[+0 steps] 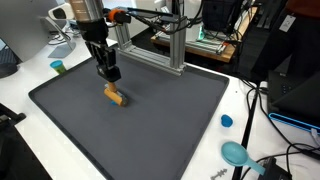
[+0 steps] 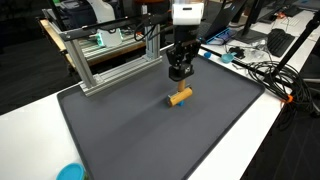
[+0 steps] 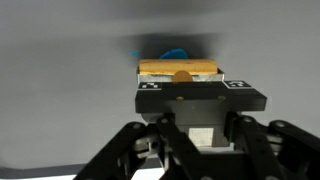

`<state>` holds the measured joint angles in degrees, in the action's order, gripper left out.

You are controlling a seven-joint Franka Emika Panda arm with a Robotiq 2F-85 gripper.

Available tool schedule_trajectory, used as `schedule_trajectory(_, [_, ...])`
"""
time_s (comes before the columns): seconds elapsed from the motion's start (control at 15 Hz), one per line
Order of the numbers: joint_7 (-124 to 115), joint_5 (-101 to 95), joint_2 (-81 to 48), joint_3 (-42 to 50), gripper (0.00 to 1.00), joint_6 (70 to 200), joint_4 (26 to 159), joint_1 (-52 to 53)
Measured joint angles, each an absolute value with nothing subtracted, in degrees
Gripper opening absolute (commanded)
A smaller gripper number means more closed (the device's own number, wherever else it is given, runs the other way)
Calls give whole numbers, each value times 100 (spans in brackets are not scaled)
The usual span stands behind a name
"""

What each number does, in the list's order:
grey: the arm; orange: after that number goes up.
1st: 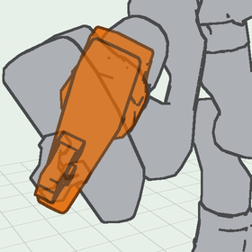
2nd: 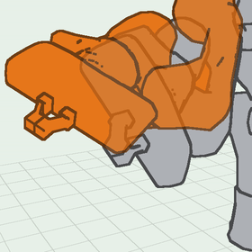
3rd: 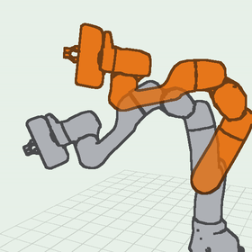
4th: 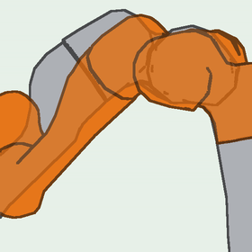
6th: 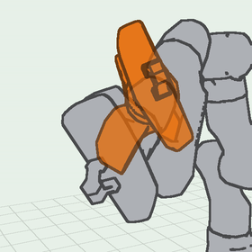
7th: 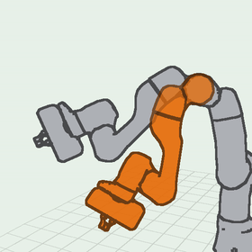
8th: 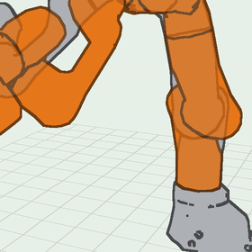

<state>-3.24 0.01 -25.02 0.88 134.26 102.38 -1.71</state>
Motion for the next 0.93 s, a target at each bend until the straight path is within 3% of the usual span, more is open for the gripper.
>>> schedule_trajectory(0.93, [-320, -251, -2511, 106, 22, 13133, 10202, -42])
